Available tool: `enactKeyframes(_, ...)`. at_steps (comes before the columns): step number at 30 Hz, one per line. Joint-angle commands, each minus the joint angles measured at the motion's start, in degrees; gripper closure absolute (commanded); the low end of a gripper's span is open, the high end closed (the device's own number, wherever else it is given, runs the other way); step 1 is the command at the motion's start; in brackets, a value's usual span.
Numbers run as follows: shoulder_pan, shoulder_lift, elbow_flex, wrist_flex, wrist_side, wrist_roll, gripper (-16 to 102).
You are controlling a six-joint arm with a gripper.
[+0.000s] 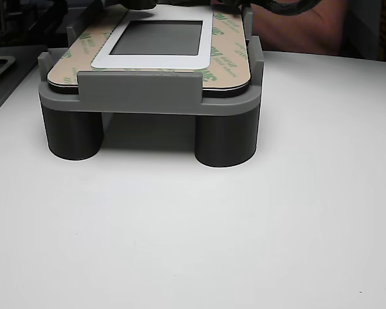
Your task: Peel off protective film from adhesive tape.
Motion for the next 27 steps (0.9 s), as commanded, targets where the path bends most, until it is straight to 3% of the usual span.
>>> enactKeyframes(1, -0.3, 0.7, -1.7, -0.3, 0.2, -0.1, 96)
enactKeyframes(27, 0.2, 0.4, -1.1, -0.5, 0.7, -0.5, 96)
